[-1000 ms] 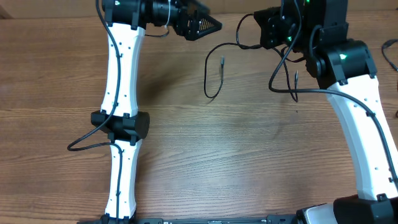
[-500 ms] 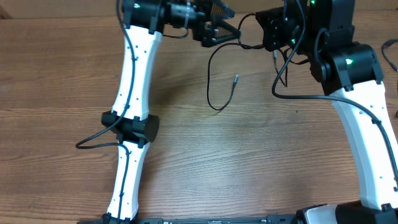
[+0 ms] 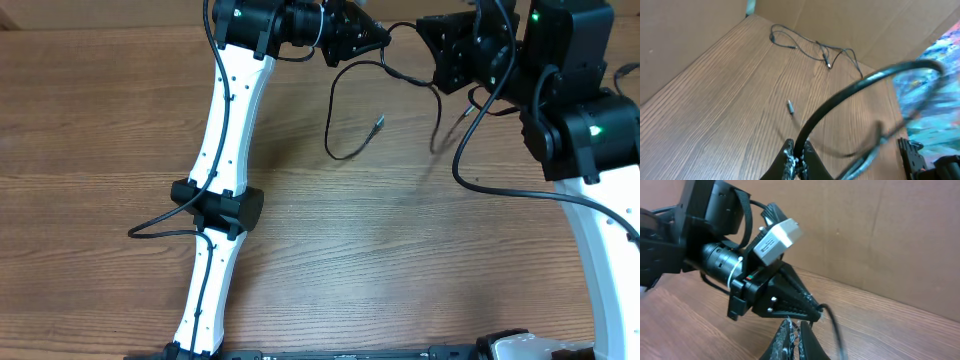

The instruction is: Untangle cables

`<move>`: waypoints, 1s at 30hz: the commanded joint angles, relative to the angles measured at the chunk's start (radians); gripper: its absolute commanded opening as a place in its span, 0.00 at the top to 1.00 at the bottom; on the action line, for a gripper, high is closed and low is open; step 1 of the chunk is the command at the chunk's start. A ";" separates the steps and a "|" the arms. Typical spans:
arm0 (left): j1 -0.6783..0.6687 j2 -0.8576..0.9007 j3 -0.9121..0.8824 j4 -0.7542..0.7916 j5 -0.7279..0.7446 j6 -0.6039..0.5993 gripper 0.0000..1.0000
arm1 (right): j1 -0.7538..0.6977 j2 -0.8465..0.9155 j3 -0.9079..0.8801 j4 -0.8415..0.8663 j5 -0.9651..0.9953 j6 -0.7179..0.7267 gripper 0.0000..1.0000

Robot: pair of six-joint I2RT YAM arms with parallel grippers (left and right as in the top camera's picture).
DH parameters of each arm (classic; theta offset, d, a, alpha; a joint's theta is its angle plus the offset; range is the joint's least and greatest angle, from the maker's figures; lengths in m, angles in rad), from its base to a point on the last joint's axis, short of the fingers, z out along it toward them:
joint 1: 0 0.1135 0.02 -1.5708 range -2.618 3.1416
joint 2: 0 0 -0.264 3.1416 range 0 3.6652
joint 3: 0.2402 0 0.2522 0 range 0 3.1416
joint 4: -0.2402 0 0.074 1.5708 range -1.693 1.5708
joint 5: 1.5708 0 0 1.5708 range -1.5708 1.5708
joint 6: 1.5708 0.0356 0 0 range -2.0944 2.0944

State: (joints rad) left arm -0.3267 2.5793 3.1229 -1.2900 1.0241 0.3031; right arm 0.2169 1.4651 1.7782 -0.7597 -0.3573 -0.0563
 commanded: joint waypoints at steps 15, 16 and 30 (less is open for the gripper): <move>0.080 -0.012 0.019 -0.021 -0.275 -0.377 0.96 | 0.007 0.046 0.002 -0.023 -0.021 0.003 0.94; 0.085 -0.012 0.019 -0.021 -0.275 -0.396 0.96 | 0.007 0.067 0.002 -0.028 -0.022 0.003 0.96; 0.032 -0.058 0.019 -0.021 -0.273 -0.423 0.96 | 0.069 0.253 0.002 0.063 -0.029 0.003 0.96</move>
State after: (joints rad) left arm -0.2756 2.5790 3.1229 -1.3121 0.7498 -0.1036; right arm 0.2741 1.7344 1.7737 -0.7216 -0.3851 -0.0528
